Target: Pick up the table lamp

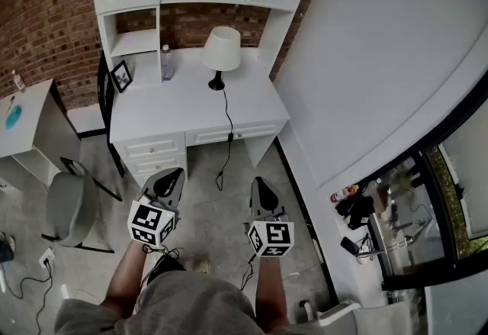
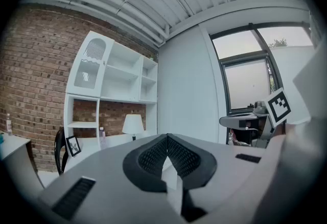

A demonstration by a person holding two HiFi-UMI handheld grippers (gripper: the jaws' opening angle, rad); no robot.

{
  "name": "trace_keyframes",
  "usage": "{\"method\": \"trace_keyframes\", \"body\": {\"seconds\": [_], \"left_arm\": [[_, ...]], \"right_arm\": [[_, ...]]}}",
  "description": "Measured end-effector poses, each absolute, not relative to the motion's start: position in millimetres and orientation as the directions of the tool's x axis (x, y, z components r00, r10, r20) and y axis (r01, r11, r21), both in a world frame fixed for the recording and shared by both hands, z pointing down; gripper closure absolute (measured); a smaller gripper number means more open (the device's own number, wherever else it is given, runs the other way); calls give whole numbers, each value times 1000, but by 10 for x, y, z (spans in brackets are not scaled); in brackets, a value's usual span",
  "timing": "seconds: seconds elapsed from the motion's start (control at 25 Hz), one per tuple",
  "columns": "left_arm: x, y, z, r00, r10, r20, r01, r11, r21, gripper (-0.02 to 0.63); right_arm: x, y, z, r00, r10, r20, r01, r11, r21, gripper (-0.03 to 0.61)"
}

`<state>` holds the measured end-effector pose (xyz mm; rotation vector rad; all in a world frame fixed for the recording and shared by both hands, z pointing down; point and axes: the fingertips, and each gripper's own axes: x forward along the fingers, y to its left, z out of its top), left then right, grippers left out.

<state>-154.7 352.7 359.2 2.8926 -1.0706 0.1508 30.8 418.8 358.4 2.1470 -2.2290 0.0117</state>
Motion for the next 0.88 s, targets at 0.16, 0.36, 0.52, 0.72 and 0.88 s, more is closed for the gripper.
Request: {"method": "trace_keyframes", "body": {"seconds": [0.16,0.36,0.52,0.72,0.88], "left_arm": [[-1552,3541,3569,755,-646,111,-651,-759,17,611],[-1547,3548,3561,757,-644,113,-649,-760,14,611],[-1537,3556,3567,754,-647,112,-653,-757,17,611],[-1432,3553,3562,756,-646,107,-651,-759,12,611],[-1340,3496,3606,757,-644,113,-650,-760,18,611]], "right_arm": [[284,4197,3559,-48,-998,39,-999,49,21,557],[297,4199,3539,-44,-999,30,-999,44,-6,555],[321,4228,3533,-48,-998,33,-999,48,-8,555],[409,4228,3561,-58,-998,41,-998,57,-15,555],[474,4167,3581,-66,-997,42,-998,65,-17,557]]}}
